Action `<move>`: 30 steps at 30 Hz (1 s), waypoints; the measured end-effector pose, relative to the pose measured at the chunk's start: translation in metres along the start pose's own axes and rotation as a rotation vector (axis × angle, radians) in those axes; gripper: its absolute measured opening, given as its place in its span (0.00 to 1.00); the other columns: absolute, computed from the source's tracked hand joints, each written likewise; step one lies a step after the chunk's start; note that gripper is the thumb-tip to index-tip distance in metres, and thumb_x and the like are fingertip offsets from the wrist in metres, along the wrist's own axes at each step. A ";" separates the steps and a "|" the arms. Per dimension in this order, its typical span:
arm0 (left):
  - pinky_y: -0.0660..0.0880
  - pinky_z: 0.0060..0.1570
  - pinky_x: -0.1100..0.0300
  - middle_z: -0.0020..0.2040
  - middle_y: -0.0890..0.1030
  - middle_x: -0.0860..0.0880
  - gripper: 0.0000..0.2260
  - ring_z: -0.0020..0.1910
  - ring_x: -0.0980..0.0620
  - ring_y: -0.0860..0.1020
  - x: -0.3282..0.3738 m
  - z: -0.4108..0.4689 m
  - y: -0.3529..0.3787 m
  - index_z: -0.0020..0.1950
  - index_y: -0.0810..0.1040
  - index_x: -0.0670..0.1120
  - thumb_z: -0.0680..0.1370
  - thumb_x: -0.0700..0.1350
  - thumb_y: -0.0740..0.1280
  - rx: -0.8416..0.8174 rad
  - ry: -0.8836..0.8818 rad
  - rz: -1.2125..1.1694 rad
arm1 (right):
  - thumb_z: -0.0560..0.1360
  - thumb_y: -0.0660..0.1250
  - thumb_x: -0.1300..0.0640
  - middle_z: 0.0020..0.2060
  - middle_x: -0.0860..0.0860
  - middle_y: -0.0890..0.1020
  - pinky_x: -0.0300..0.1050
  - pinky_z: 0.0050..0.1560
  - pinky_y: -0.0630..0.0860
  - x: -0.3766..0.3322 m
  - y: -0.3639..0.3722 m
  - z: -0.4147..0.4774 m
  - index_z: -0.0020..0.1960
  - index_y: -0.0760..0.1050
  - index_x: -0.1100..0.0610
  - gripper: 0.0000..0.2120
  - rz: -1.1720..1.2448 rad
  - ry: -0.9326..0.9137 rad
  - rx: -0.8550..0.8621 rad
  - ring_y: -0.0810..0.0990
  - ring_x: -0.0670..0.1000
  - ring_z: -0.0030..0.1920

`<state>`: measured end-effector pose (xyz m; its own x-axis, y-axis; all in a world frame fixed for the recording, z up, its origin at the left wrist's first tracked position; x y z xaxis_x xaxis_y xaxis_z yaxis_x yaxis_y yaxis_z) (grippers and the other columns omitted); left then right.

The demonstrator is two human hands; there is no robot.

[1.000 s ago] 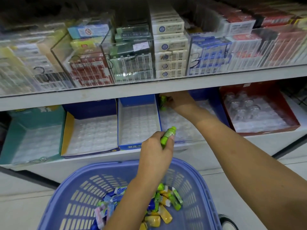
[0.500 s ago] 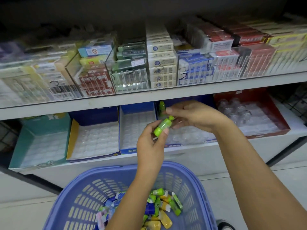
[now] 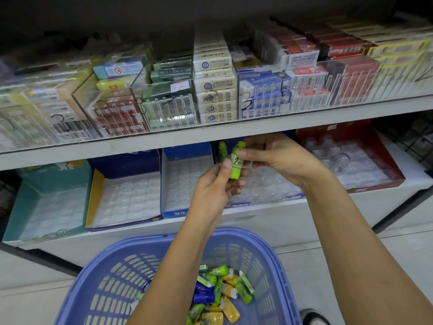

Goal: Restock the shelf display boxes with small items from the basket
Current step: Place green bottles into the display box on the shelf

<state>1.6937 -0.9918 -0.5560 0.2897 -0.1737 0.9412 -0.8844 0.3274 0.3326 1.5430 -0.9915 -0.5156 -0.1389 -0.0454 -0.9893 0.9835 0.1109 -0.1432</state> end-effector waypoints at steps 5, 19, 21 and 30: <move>0.69 0.56 0.68 0.60 0.79 0.49 0.13 0.55 0.54 0.77 -0.019 -0.012 0.001 0.62 0.75 0.47 0.82 0.48 0.58 0.015 0.154 0.814 | 0.69 0.73 0.65 0.37 0.51 0.83 0.47 0.49 0.79 0.018 -0.007 0.019 0.35 0.80 0.52 0.09 -0.045 -0.014 0.426 0.82 0.52 0.44; 0.38 0.71 0.67 0.78 0.54 0.51 0.23 0.77 0.55 0.50 -0.055 -0.038 -0.001 0.78 0.54 0.47 0.83 0.48 0.53 -0.301 0.349 1.447 | 0.71 0.70 0.61 0.41 0.59 0.83 0.46 0.45 0.74 0.064 0.001 0.074 0.44 0.79 0.63 0.05 -0.664 -0.075 0.384 0.81 0.57 0.45; 0.37 0.70 0.67 0.78 0.54 0.51 0.24 0.77 0.55 0.51 -0.057 -0.037 -0.002 0.78 0.54 0.47 0.83 0.48 0.54 -0.294 0.360 1.439 | 0.71 0.71 0.60 0.41 0.61 0.83 0.47 0.45 0.75 0.066 0.001 0.080 0.43 0.79 0.64 0.06 -0.689 -0.038 0.370 0.81 0.59 0.45; 0.45 0.68 0.76 0.75 0.61 0.53 0.21 0.74 0.58 0.57 -0.046 -0.044 -0.008 0.75 0.62 0.48 0.81 0.46 0.58 -0.259 0.349 1.186 | 0.68 0.74 0.57 0.50 0.54 0.83 0.40 0.49 0.75 0.051 0.010 0.058 0.55 0.78 0.59 0.17 -0.527 0.122 0.400 0.81 0.52 0.51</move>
<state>1.7034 -0.9459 -0.5992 -0.5149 0.5912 0.6208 -0.5806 0.2923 -0.7599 1.5526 -1.0501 -0.5653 -0.6011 0.1219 -0.7898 0.7448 -0.2727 -0.6090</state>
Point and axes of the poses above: each hand's wrist, its own z-axis towards the middle knuckle, its own y-axis out of the palm, x = y × z, the point moved 2 cm from there along z, towards the middle knuckle
